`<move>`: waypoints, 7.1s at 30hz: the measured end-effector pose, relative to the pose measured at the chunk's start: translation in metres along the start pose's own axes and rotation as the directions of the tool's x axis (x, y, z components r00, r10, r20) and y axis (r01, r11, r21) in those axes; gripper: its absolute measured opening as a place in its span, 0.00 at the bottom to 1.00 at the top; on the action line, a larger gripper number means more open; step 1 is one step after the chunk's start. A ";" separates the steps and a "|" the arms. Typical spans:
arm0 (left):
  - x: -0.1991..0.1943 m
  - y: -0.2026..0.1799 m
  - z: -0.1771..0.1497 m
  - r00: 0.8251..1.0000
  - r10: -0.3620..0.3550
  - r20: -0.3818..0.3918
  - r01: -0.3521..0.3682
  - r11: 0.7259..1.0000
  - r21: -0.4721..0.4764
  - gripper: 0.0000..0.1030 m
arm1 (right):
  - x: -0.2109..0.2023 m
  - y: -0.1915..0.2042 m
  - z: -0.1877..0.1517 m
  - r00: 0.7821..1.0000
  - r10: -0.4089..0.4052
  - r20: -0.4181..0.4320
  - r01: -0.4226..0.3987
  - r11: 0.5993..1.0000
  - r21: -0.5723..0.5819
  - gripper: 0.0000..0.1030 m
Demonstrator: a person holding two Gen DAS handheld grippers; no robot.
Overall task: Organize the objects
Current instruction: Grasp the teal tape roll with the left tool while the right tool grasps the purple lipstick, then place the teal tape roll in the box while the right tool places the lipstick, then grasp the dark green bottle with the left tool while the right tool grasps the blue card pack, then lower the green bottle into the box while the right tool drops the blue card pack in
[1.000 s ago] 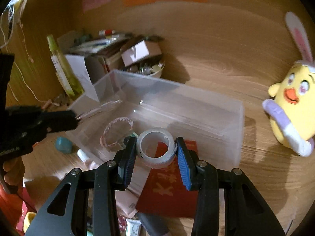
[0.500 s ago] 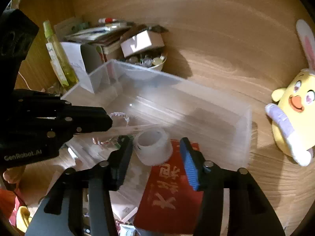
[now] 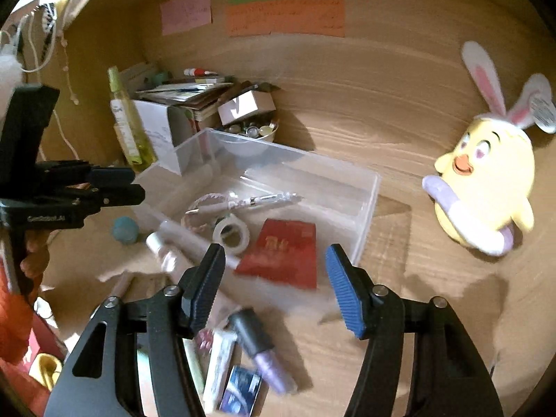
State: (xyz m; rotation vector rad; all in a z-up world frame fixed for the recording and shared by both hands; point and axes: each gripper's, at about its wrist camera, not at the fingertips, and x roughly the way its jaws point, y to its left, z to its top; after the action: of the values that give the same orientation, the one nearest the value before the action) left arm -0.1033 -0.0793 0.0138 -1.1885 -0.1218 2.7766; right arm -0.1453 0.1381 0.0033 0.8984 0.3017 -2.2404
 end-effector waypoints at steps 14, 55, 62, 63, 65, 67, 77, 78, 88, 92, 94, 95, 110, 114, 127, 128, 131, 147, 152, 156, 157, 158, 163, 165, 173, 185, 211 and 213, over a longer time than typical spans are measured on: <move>0.013 0.025 -0.058 0.989 0.129 -0.076 -0.133 0.990 -0.038 0.78 | 0.025 0.004 -0.056 0.993 0.007 -0.122 -0.002 0.999 0.042 0.61; -0.018 0.005 -0.053 0.994 0.066 0.083 -0.060 0.995 -0.073 0.36 | -0.019 0.007 -0.038 0.999 0.006 0.037 -0.008 0.999 0.047 0.23; -0.031 -0.009 -0.029 0.987 0.031 0.160 -0.022 0.998 -0.054 0.36 | -0.037 0.007 -0.013 0.991 0.015 0.135 -0.022 0.998 0.050 0.23; -0.031 -0.010 -0.026 0.985 0.027 0.168 -0.018 0.998 -0.053 0.36 | -0.039 0.008 -0.009 0.989 0.012 0.150 -0.019 0.999 0.046 0.23; -0.031 -0.012 -0.017 0.983 0.021 0.181 -0.012 0.999 -0.052 0.36 | -0.042 0.009 0.000 0.985 0.005 0.173 -0.012 0.999 0.038 0.23; -0.029 -0.014 -0.008 0.983 0.015 0.185 -0.005 0.999 -0.054 0.36 | -0.044 0.010 0.010 0.981 0.000 0.193 -0.006 0.999 0.033 0.23; 0.011 -0.013 0.020 0.993 0.016 0.117 -0.008 0.998 -0.064 0.36 | -0.013 0.001 0.046 0.977 -0.118 0.175 0.119 0.993 0.003 0.23; 0.016 -0.013 0.021 0.994 0.016 0.106 -0.009 0.998 -0.063 0.36 | -0.005 0.000 0.047 0.979 -0.126 0.162 0.128 0.992 -0.002 0.23; 0.063 -0.017 0.024 1.000 0.028 0.004 -0.027 0.998 -0.056 0.36 | 0.063 0.003 0.046 0.982 -0.185 0.030 0.187 0.979 -0.077 0.23; 0.068 -0.017 0.023 1.000 0.014 -0.012 -0.015 0.999 -0.052 0.36 | 0.075 0.013 0.049 0.988 -0.155 0.004 0.154 0.983 -0.104 0.25; 0.067 -0.017 0.022 1.000 0.011 -0.011 -0.011 0.999 -0.049 0.36 | 0.079 0.018 0.051 0.989 -0.146 0.000 0.145 0.983 -0.112 0.25; 0.066 -0.018 0.022 1.000 0.007 -0.009 -0.008 0.999 -0.048 0.36 | 0.081 0.021 0.051 0.990 -0.138 -0.006 0.137 0.984 -0.116 0.25; 0.006 -0.028 0.001 0.995 0.031 0.099 -0.032 0.999 0.001 0.68 | 0.040 0.021 0.037 0.998 -0.060 0.012 0.061 0.995 -0.078 0.38; -0.011 -0.031 -0.015 0.993 0.033 0.115 -0.034 0.999 0.008 0.76 | 0.007 0.020 0.023 0.997 -0.057 0.061 0.061 0.996 -0.064 0.44; -0.013 -0.060 -0.073 0.999 -0.007 0.041 0.005 0.998 0.057 0.79 | -0.015 0.004 -0.055 0.999 -0.043 -0.014 0.044 0.997 0.066 0.53; -0.012 -0.062 -0.077 0.999 -0.010 0.033 0.008 0.998 0.061 0.79 | -0.013 0.003 -0.061 0.999 -0.039 -0.028 0.041 0.996 0.081 0.53; -0.005 -0.067 -0.090 1.000 -0.018 0.003 0.018 0.998 0.066 0.79 | -0.007 -0.005 -0.081 0.997 -0.025 -0.071 0.034 0.991 0.132 0.53; 0.011 -0.070 -0.114 0.997 -0.070 -0.036 0.071 0.997 0.030 0.63 | 0.008 0.010 -0.106 0.993 -0.042 -0.113 0.055 0.992 0.115 0.49; 0.009 -0.067 -0.115 0.998 -0.063 -0.021 0.063 0.998 0.006 0.62 | 0.008 0.014 -0.108 0.991 -0.085 -0.107 0.094 0.993 0.074 0.24; 0.006 -0.063 -0.114 0.998 -0.064 -0.001 0.064 0.998 -0.020 0.62 | 0.007 0.015 -0.109 0.991 -0.087 -0.103 0.094 0.993 0.070 0.24; 0.003 -0.062 -0.113 0.998 -0.066 0.007 0.066 0.998 -0.024 0.62 | 0.005 0.015 -0.108 0.991 -0.085 -0.099 0.092 0.993 0.071 0.24; 0.001 -0.062 -0.112 0.998 -0.065 0.015 0.066 0.997 -0.028 0.62 | 0.004 0.015 -0.108 0.992 -0.086 -0.095 0.093 0.993 0.072 0.24; -0.011 -0.058 -0.103 0.996 -0.063 0.061 0.066 0.997 -0.045 0.62 | -0.012 0.013 -0.093 0.996 -0.079 -0.029 0.081 0.993 0.086 0.24; -0.015 -0.057 -0.097 0.994 -0.068 0.082 0.072 0.996 -0.052 0.62 | -0.019 0.013 -0.084 0.998 -0.069 0.006 0.068 0.993 0.092 0.24; -0.033 -0.049 -0.062 0.983 -0.061 0.176 0.075 0.994 -0.075 0.62 | -0.033 0.018 -0.046 0.991 -0.055 0.118 0.047 0.996 0.073 0.24; -0.017 -0.031 -0.007 0.978 -0.023 0.208 0.045 0.993 -0.105 0.62 | -0.013 0.012 0.009 0.986 -0.028 0.167 0.020 0.998 0.053 0.24; 0.075 -0.016 0.030 1.000 -0.016 0.012 0.017 0.995 -0.102 0.62 | 0.088 -0.004 0.029 0.998 -0.040 -0.044 0.041 0.999 0.020 0.24; 0.071 -0.018 0.030 1.000 -0.006 0.021 0.008 0.995 -0.098 0.62 | 0.082 -0.005 0.030 0.999 -0.033 -0.036 0.034 0.999 0.025 0.25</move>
State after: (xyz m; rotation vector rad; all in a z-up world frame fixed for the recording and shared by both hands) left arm -0.1722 -0.0526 -0.0142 -1.1786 -0.2662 2.8071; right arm -0.2069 0.0853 -0.0305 0.9541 0.3069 -2.2655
